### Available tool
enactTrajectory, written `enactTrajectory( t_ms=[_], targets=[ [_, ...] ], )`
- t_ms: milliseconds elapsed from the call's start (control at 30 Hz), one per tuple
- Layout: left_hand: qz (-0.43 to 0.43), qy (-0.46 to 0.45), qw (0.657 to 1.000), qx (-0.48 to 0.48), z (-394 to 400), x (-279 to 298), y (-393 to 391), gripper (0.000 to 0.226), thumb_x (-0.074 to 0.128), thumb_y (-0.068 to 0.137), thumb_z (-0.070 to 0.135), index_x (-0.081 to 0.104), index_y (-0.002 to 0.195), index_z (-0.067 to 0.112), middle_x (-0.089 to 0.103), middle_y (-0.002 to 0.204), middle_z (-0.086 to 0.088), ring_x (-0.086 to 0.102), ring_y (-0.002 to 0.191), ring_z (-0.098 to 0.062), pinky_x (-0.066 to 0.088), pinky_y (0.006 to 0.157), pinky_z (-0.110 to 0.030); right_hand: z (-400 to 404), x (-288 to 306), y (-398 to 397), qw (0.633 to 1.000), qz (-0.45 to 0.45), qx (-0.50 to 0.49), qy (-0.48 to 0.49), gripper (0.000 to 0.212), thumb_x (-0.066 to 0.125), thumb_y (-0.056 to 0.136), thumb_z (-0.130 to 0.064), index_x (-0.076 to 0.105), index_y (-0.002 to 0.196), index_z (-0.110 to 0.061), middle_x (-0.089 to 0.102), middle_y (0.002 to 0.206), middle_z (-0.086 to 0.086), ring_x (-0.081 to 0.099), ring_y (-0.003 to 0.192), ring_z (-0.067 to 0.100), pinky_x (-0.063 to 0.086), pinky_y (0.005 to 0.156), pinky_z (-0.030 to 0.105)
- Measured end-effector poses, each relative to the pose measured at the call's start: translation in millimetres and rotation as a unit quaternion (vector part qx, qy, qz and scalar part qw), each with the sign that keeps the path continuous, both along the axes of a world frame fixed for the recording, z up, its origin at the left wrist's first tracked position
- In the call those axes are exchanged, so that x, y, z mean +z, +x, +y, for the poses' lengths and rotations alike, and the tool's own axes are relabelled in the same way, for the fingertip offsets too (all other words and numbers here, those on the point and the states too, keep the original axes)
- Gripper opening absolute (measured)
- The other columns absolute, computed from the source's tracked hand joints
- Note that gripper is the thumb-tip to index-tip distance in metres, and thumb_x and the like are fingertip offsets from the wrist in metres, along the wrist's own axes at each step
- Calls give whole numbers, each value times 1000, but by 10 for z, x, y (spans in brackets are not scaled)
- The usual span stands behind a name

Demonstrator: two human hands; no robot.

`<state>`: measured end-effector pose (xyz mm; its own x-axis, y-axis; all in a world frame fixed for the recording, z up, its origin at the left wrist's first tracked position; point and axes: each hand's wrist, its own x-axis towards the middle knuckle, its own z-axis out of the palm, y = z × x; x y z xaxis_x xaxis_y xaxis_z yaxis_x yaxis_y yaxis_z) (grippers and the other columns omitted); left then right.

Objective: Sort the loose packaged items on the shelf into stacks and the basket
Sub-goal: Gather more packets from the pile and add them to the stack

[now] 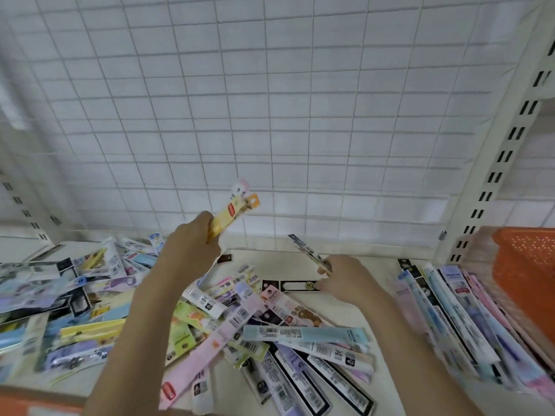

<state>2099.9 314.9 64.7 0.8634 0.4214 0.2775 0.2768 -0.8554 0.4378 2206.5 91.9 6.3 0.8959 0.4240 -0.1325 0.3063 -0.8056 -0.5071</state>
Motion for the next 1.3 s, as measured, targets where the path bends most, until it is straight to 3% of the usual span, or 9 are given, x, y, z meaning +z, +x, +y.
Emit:
enactTrajectory(
  t_ms=[133,400,633,733,867,967,1067,1167,1300],
  targets=[
    [-28,-11,999,34,36,4,-177,17,41,97,26,45,91,11,57,69,-10,52,59,-27,36,50,-32,151,-60,-3,996,-8,54,-76,21,65,79,-24,47,72,-15,46,74,-2,49,67,18,32,51,26],
    [69,-39,997,25,-68,-254,-296,33,48,93,41,50,86,9,51,67,-2,47,58,-18,34,53,-29,65,-15,-17,989,-40,48,-134,18,47,93,-26,53,87,-11,56,89,5,53,79,23,39,60,28],
    [180,-63,981,20,-198,-281,-364,43,63,83,40,36,64,12,42,59,-1,40,52,-17,30,50,-25,-203,169,-166,998,-54,-9,8,19,41,98,-30,43,97,-10,62,89,6,59,80,24,41,63,33],
    [204,-34,978,27,-243,-307,-448,41,64,83,43,40,67,13,45,63,0,43,55,-15,32,52,-25,-272,185,-335,998,-66,-14,20,33,47,93,-45,38,80,-16,44,68,-4,42,58,12,29,50,27],
    [160,-32,986,28,-280,-384,-532,35,45,95,38,40,67,17,48,63,1,47,58,-14,33,52,-25,-278,76,-463,997,-64,-29,20,42,42,94,-49,37,64,-19,45,61,-4,44,57,15,32,53,29],
    [123,-66,990,22,-317,-415,-601,22,36,99,30,41,81,18,51,64,2,51,57,-14,38,52,-27,-267,50,-549,996,-67,-36,46,41,36,97,-44,58,80,-14,63,75,1,59,72,20,46,66,32],
    [98,-61,993,34,-292,-416,-685,11,37,98,14,47,97,15,57,72,-2,57,65,-18,43,54,-27,-257,25,-620,996,-63,-23,62,38,35,99,-36,60,100,-8,68,89,8,63,85,25,51,81,37],
    [102,-29,993,50,-239,-424,-778,18,40,96,9,48,81,16,48,66,1,44,57,-13,35,50,-23,-237,2,-673,995,-64,-7,70,26,37,100,-28,56,105,-11,65,96,8,61,88,25,50,81,38],
    [139,-57,988,24,-285,-443,-874,29,50,94,28,44,66,20,49,64,2,45,55,-11,39,54,-25,-198,-40,-727,992,-94,-7,80,20,41,97,-27,56,98,-14,62,87,4,58,80,22,48,74,37]
  ],
)
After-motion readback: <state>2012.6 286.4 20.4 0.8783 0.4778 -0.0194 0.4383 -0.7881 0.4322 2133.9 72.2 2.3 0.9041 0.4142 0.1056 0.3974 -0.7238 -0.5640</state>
